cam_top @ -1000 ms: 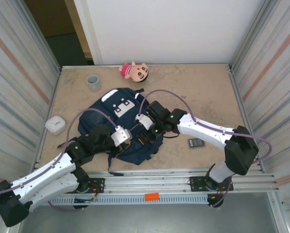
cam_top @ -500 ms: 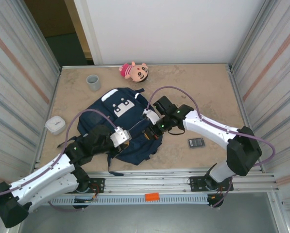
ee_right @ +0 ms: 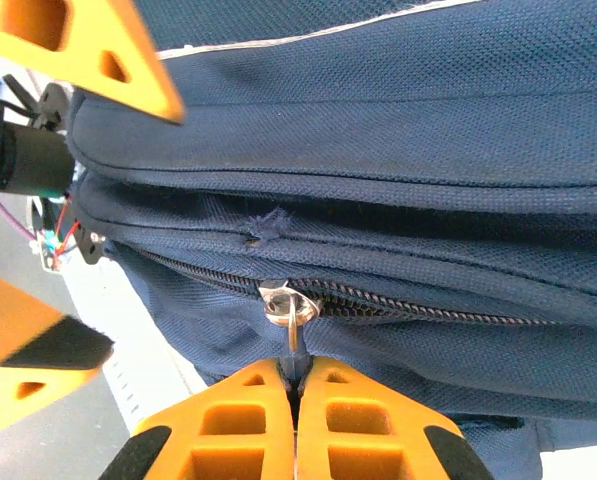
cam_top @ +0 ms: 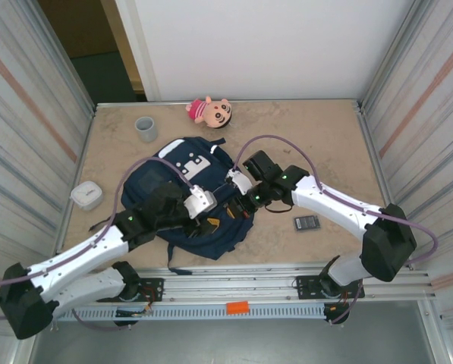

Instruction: Pack the student bag

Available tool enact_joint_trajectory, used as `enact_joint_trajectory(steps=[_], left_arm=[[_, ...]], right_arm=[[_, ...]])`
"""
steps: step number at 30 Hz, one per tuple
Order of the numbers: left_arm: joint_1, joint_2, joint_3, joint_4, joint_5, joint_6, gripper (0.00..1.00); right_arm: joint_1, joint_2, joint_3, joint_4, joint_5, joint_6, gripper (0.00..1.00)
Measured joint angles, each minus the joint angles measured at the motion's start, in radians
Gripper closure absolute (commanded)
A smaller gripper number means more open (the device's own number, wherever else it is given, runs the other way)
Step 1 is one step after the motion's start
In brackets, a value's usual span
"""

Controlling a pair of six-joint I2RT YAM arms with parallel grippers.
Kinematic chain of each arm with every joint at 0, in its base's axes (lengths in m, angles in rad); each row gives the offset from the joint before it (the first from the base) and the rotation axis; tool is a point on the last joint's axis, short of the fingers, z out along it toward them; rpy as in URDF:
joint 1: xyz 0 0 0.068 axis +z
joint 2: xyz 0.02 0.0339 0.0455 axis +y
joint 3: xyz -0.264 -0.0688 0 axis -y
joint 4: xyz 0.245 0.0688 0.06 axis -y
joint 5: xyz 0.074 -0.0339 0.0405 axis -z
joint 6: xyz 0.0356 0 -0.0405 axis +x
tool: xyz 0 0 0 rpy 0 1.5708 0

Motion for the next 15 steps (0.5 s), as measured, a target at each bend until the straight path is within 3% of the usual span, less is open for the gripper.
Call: enact_joint_trajectory(steps=[8, 11, 15], left_arm=[[0.0, 0.077, 0.004, 0.025, -0.049, 0.007, 0.9], [0.002, 0.055, 0.002, 0.019, -0.048, 0.029, 0.96], [0.023, -0.019, -0.012, -0.03, -0.029, 0.09, 0.97]], right_arm=[[0.001, -0.008, -0.007, 0.012, -0.002, 0.007, 1.0], [-0.024, -0.011, -0.022, 0.026, -0.021, 0.008, 1.0], [-0.088, -0.011, -0.033, 0.035, -0.047, 0.006, 1.0]])
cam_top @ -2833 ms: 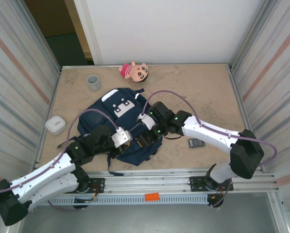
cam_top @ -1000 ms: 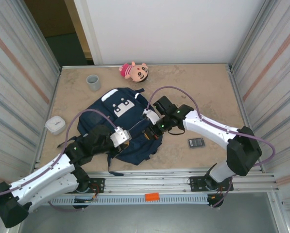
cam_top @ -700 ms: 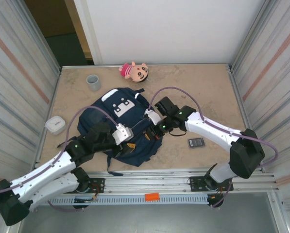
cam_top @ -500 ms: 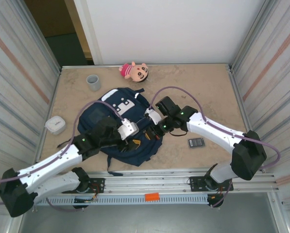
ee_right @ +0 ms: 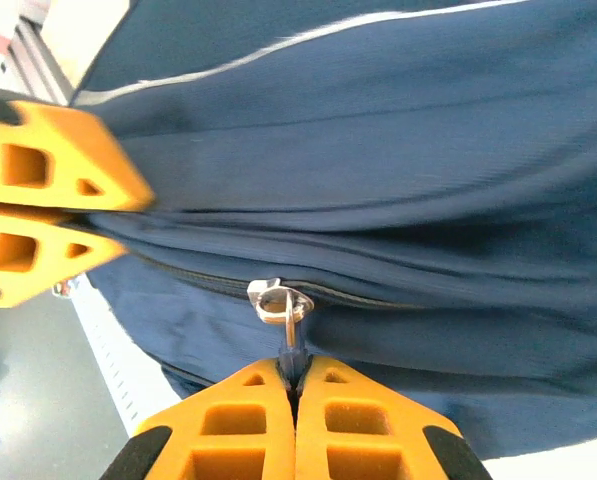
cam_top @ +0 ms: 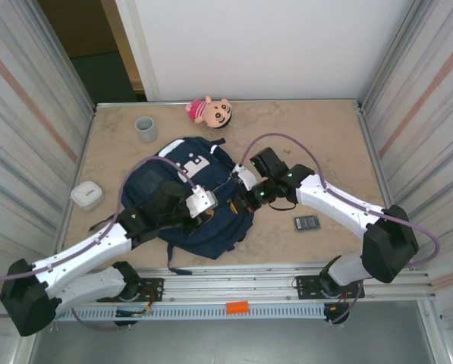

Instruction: Pack the student bag

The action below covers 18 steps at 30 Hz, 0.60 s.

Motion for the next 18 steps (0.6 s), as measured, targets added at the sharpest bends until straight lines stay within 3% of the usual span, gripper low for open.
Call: enact_joint_trajectory(steps=[7, 14, 18], left_arm=[[0.044, -0.114, -0.002, -0.153, 0.021, 0.143, 0.96], [0.106, -0.116, 0.021, -0.278, 0.058, 0.269, 0.99], [0.115, -0.089, 0.026, -0.301, 0.144, 0.352, 0.99]], right_arm=[[-0.024, 0.008, -0.002, -0.002, -0.036, -0.005, 1.0], [0.042, -0.001, -0.051, 0.046, -0.025, 0.023, 1.0], [0.061, -0.063, -0.161, 0.122, -0.016, 0.088, 1.0]])
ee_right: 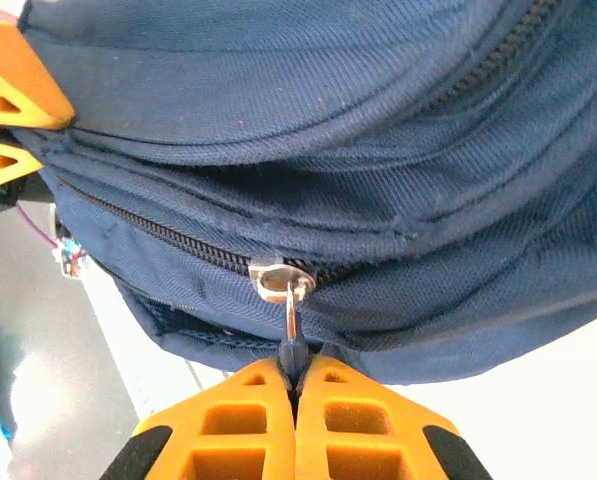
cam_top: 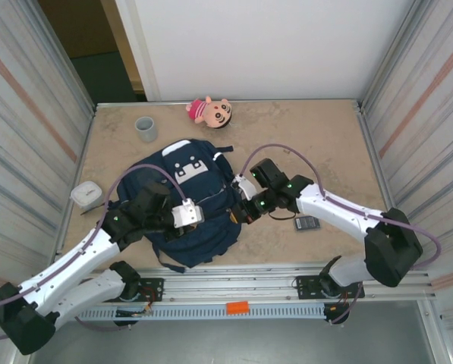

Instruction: Pack the student bag

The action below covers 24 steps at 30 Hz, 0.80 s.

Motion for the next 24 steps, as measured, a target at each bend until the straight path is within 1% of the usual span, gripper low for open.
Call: enact_joint_trajectory(steps=[4, 6, 8, 11, 14, 17, 19, 20, 22, 24], left_arm=[[0.0, 0.017, 0.001, 0.001, 0.081, 0.068, 0.98], [0.0, 0.016, 0.002, -0.005, 0.103, 0.105, 0.93], [0.0, 0.007, 0.002, -0.017, 0.107, 0.132, 0.89], [0.0, -0.022, 0.002, -0.05, 0.083, 0.155, 0.78], [0.0, -0.059, 0.002, -0.105, 0.042, 0.162, 0.6], [0.0, -0.095, 0.002, -0.134, 0.023, 0.126, 0.44], [-0.003, -0.111, 0.007, -0.134, 0.019, 0.079, 0.32], [-0.012, -0.115, 0.012, -0.126, 0.013, 0.036, 0.3], [-0.046, -0.114, 0.02, -0.091, -0.009, -0.033, 0.28], [-0.108, -0.103, 0.02, -0.039, -0.06, -0.109, 0.27]], right_arm=[[0.017, -0.089, -0.077, 0.037, 0.025, 0.06, 1.0], [0.025, -0.131, -0.105, 0.057, 0.032, 0.089, 1.0], [0.034, -0.146, -0.114, 0.073, 0.031, 0.114, 1.0], [0.062, -0.135, -0.113, 0.089, 0.032, 0.13, 1.0], [0.092, -0.102, -0.105, 0.089, 0.043, 0.131, 1.0], [0.098, -0.085, -0.095, 0.088, 0.046, 0.138, 1.0], [0.098, -0.084, -0.085, 0.087, 0.045, 0.14, 1.0], [0.098, -0.084, -0.08, 0.087, 0.045, 0.14, 1.0], [0.098, -0.084, -0.068, 0.087, 0.044, 0.14, 1.0], [0.097, -0.082, -0.06, 0.087, 0.042, 0.14, 1.0]])
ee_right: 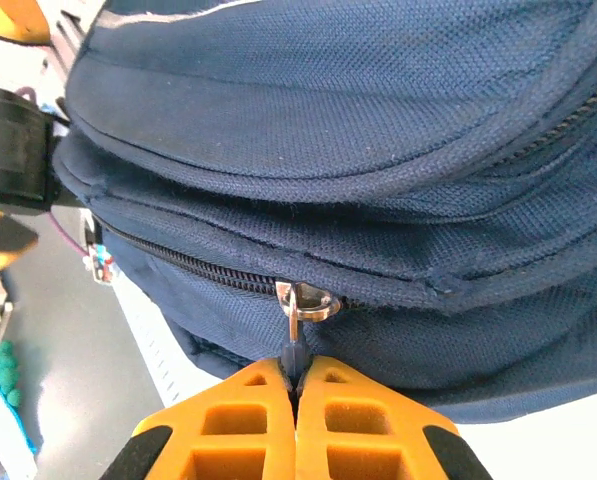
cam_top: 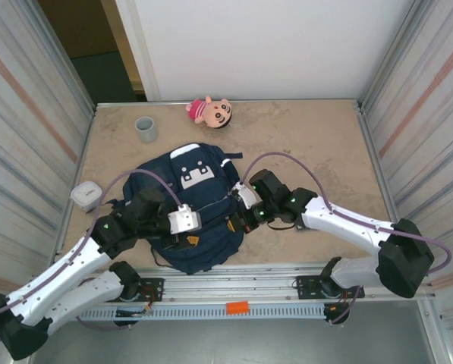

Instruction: Pack the student bag

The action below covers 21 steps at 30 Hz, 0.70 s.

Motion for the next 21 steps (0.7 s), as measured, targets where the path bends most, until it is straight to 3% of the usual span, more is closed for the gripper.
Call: enact_joint_trajectory(steps=[5, 9, 12, 16, 18, 21], left_arm=[[-0.152, 0.118, 0.023, 0.106, -0.14, -0.118, 0.24], [-0.174, 0.248, 0.054, 0.152, -0.208, -0.157, 0.27], [-0.174, 0.313, 0.06, 0.169, -0.239, -0.164, 0.46], [-0.174, 0.328, 0.052, 0.196, -0.253, -0.142, 0.81], [-0.171, 0.317, 0.04, 0.208, -0.254, -0.119, 0.88], [-0.149, 0.288, 0.019, 0.216, -0.224, -0.074, 0.91]], right_arm=[[0.0, 0.011, 0.011, -0.009, -0.001, 0.0, 1.0], [-0.002, 0.015, 0.014, -0.011, -0.007, -0.001, 1.0], [-0.002, 0.016, 0.015, -0.013, -0.008, -0.001, 1.0], [-0.013, 0.016, 0.015, -0.015, -0.008, -0.001, 1.0], [-0.016, 0.016, 0.015, -0.016, -0.013, -0.002, 1.0], [-0.024, 0.016, 0.015, -0.015, -0.027, -0.004, 1.0]])
